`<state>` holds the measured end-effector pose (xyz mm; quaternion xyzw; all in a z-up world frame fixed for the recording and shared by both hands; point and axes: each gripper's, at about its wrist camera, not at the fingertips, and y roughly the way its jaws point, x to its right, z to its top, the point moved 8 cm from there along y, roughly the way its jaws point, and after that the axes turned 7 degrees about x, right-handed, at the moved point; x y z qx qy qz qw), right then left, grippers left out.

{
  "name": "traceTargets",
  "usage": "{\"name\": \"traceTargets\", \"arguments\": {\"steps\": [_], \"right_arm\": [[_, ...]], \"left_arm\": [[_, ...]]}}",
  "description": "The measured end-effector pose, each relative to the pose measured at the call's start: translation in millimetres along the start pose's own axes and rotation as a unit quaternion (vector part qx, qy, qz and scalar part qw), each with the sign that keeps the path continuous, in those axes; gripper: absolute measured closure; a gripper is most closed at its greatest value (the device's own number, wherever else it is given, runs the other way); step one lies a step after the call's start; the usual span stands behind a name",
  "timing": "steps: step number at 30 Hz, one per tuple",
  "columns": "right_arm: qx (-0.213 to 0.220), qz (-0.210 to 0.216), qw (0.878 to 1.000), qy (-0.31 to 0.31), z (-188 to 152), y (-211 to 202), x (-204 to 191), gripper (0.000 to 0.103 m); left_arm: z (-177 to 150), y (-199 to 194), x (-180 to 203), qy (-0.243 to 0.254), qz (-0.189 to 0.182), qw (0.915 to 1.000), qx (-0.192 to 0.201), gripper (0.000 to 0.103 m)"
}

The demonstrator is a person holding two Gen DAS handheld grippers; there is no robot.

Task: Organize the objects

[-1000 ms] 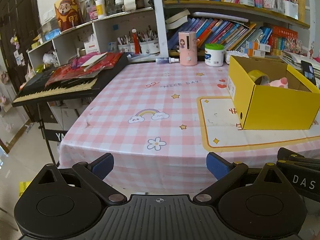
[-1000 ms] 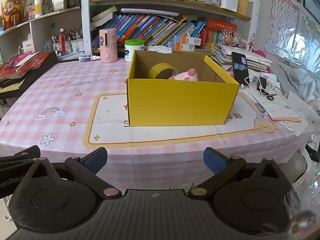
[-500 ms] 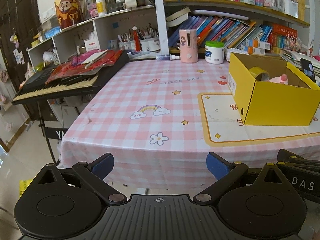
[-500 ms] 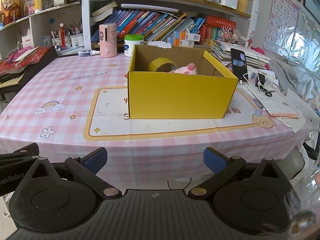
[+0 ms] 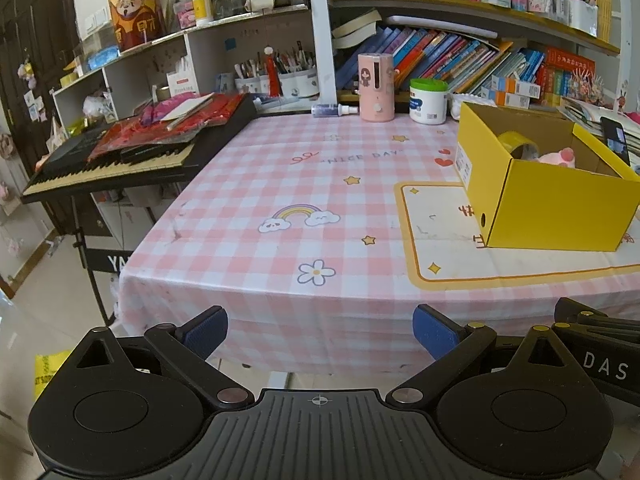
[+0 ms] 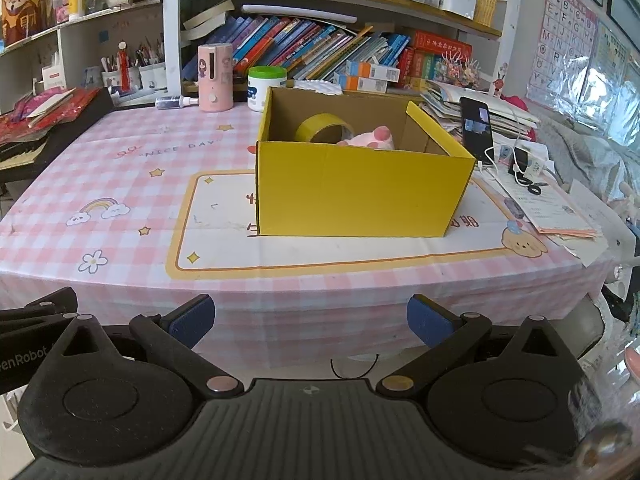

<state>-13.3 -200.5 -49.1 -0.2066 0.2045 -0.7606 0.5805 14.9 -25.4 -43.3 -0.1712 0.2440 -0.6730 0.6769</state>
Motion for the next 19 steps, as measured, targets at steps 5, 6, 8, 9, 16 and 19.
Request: {"name": "traceTargets", "arguments": {"steps": [5,6,8,9,16,19], "right_arm": [[-0.002,-0.002,1.000,-0.001,-0.6,0.8,0.4,0.000],[-0.003,-0.001,1.000,-0.001,-1.0,0.9,0.4,0.000],[-0.004,-0.001,1.000,-0.001,-1.6,1.1,0.0,0.000],[-0.004,-0.001,1.000,-0.001,-1.7,1.5,0.0,0.000],[-0.006,0.001,1.000,-0.004,-1.3,3.1,-3.9,0.000],[-0.007,0.000,1.000,-0.003,-0.9,4.2,-4.5,0.000]], "left_arm": [[-1.2,1.0,0.0,-0.001,-0.001,1.0000,-0.004,0.003],[-1.3,1.2,-0.2,0.000,-0.001,1.0000,-0.004,0.003],[-1.3,1.5,-0.3,0.004,0.001,1.0000,-0.004,0.003],[-1.4,1.7,-0.4,0.007,0.002,1.0000,-0.003,0.003],[-1.9,4.3,-3.2,0.001,-0.001,1.0000,-0.004,0.003],[-1.3,5.6,-3.1,-0.003,-0.006,1.0000,-0.005,0.003]]}}
